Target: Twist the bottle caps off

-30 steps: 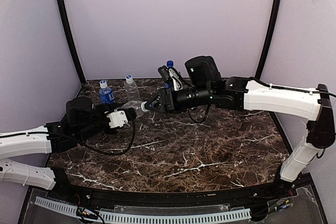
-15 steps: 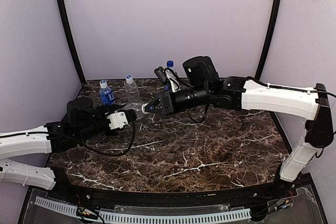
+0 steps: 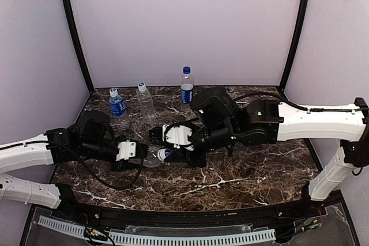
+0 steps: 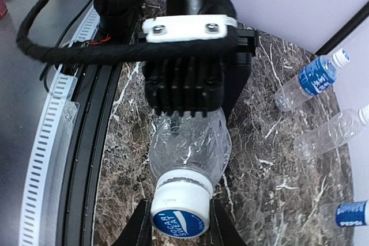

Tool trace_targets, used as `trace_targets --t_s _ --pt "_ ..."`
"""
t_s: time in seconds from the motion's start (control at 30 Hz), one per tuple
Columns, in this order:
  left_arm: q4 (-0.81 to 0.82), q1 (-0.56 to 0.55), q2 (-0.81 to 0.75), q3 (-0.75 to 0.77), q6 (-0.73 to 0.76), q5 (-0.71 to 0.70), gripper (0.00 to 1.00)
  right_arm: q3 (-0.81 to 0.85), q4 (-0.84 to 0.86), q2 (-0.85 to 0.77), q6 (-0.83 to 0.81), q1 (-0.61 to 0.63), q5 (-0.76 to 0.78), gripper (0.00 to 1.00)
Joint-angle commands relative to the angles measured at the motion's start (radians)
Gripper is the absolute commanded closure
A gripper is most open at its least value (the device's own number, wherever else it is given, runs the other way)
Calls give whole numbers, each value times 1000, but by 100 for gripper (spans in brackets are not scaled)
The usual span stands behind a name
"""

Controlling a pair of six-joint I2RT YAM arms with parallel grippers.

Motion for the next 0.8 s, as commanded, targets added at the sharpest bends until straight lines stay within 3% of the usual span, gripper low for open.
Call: trace_targets --t_s 0.0,0.07,0.1,0.13,0.27,0.37,0.47,0.5,0.6,0.77 --pt "-74 2 -11 26 -45 86 75 26 -16 2 -231 40 152 68" --pt "-42 2 -14 22 -51 62 76 48 -18 12 -197 44 187 41" --pt "-34 3 -16 20 -52 40 76 56 -13 11 -167 44 204 12" --pt "-14 3 -17 13 -52 26 76 60 -1 6 -137 44 219 3" --pt "61 2 -22 -12 -55 -83 76 31 87 -53 -35 42 202 1" --pt "135 2 -25 -31 -55 -164 76 -5 176 -107 91 16 99 1" --pt "282 3 -25 -63 -40 -336 76 21 196 -114 392 -88 7 1" --pt "315 3 -25 -75 -14 -368 75 26 194 -109 578 -132 -3 3" --pt "450 2 -18 -96 49 -486 76 -24 223 -105 949 -255 -127 16" --pt "510 3 -8 -109 118 -533 76 -42 273 -64 1071 -271 -193 23"
